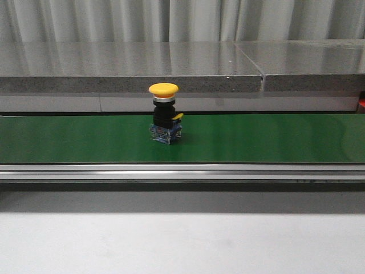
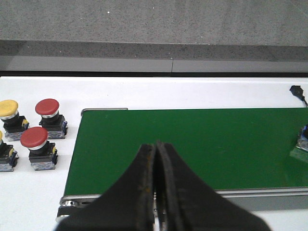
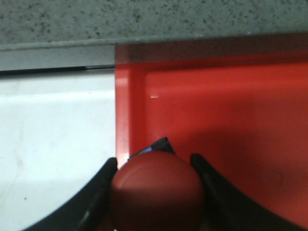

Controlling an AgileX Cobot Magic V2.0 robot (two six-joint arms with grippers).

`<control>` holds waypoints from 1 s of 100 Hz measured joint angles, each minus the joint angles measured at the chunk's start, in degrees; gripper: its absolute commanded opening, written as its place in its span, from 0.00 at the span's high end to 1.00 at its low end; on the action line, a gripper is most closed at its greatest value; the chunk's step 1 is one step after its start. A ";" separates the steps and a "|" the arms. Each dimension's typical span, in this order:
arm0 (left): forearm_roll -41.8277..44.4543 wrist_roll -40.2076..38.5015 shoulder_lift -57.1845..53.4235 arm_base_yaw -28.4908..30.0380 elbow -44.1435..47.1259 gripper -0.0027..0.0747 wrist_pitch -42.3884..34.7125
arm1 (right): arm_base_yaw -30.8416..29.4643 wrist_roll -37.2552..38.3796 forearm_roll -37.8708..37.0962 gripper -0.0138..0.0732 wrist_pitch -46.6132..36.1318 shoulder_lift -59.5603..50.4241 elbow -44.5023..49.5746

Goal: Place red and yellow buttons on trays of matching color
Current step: 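Carry the red button into the red tray and release it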

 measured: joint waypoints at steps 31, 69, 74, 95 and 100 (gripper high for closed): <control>0.00 0.00 0.00 0.00 0.00 0.99 0.00 | 0.00 0.00 -1.18 0.65 -0.45 4.39 -0.86; 0.00 0.00 0.00 0.00 0.00 0.99 0.00 | 0.00 0.00 -1.31 0.19 -0.67 5.18 -1.01; 0.00 0.00 0.00 0.00 0.00 0.99 0.00 | 0.00 0.00 -1.31 0.11 -0.79 5.18 -1.14; 0.00 0.00 0.00 0.00 0.00 0.99 0.00 | 0.00 0.00 -1.31 0.10 -0.98 4.72 -1.97; 0.00 0.00 0.00 0.00 0.00 0.99 0.00 | 0.00 0.00 -1.31 0.10 -0.98 4.07 -2.35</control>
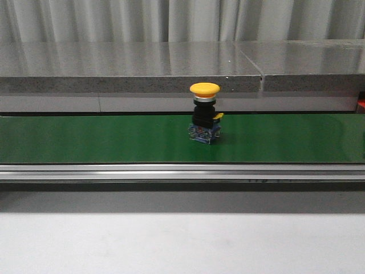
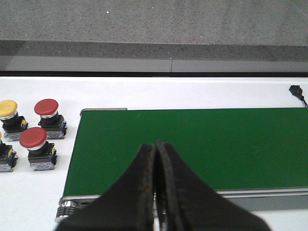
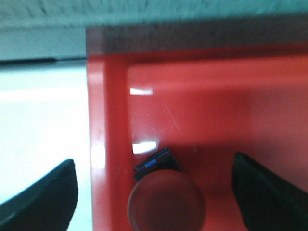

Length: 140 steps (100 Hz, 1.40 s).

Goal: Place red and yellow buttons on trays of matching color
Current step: 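Carry the red button into the red tray and release it, then grasp the yellow button at the belt's end with the right gripper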

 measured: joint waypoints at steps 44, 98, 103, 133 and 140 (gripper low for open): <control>0.00 0.00 0.00 0.00 0.00 0.99 0.00 | 1.35 0.00 2.99 0.10 7.62 -12.04 -1.24; 0.00 0.00 0.00 0.00 0.00 0.99 0.00 | 11.95 -6.95 3.57 0.10 5.13 -34.78 27.58; 0.00 0.00 0.00 0.00 0.00 0.99 0.00 | 13.01 -7.75 3.57 0.10 4.70 -37.00 30.88; 0.00 0.00 0.00 0.00 0.00 0.99 0.00 | 20.02 -10.48 3.57 0.10 3.87 -41.67 40.09; 0.00 0.00 0.00 0.00 0.00 0.99 0.00 | 22.04 -11.26 3.57 0.10 3.87 -41.67 40.31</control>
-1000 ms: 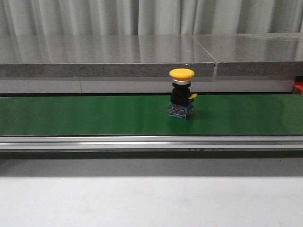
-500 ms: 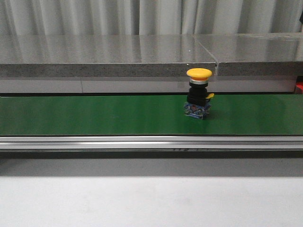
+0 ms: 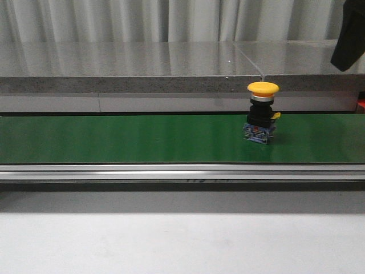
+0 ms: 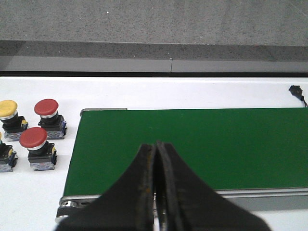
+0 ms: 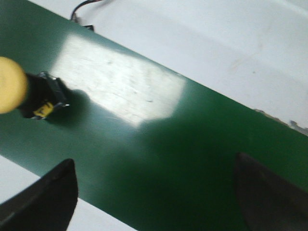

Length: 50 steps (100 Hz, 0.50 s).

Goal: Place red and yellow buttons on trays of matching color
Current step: 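Grasp the yellow button at the belt's end with the right gripper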

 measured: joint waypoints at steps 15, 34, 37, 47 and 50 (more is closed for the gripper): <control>0.00 0.00 0.00 0.00 0.00 0.99 0.00 | 3.85 -1.65 0.00 0.10 0.38 0.24 0.00; 0.00 0.00 0.00 0.00 0.00 0.99 0.00 | 7.07 -2.55 0.00 0.10 0.75 2.26 0.00; 0.00 0.00 0.00 0.00 0.00 0.99 0.00 | 7.58 -2.59 0.00 0.10 0.75 2.83 0.00; 0.00 0.00 0.00 0.00 0.00 0.99 0.00 | 8.79 -2.67 0.07 0.10 0.29 4.55 0.00; 0.00 0.00 0.00 0.00 0.00 0.99 0.00 | 9.17 -2.67 0.07 0.10 -0.18 5.11 0.00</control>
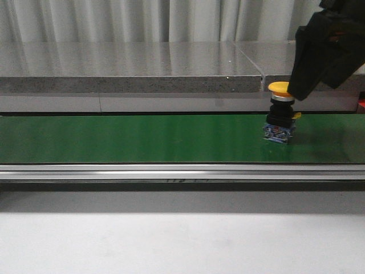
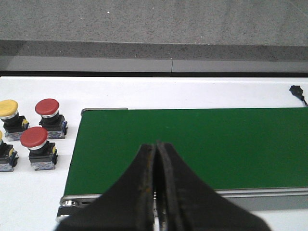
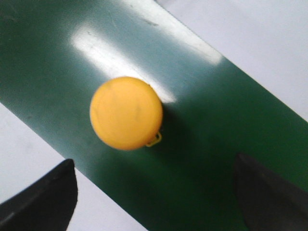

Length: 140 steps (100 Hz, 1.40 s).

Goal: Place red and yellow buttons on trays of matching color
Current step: 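Grasp the yellow button at the belt's end with the right gripper, then carry the yellow button into the yellow tray and release it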

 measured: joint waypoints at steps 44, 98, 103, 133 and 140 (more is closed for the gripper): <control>0.00 0.00 0.00 0.00 0.00 0.99 0.00 | 1.34 -0.14 0.14 0.54 -5.56 5.07 0.00; 0.00 0.00 0.00 0.00 0.00 0.99 0.00 | -5.50 8.23 -2.21 0.72 -3.15 -2.80 0.00; 0.00 0.00 0.00 0.00 0.00 0.99 0.00 | -8.22 9.81 -3.02 0.72 -2.43 -3.85 0.00; 0.00 0.00 0.00 0.00 0.00 0.99 0.00 | -30.55 17.36 -5.11 0.72 2.88 -6.52 0.00; 0.00 0.00 0.00 0.00 0.00 0.99 0.00 | -35.15 19.06 -5.20 0.72 1.63 -6.52 0.00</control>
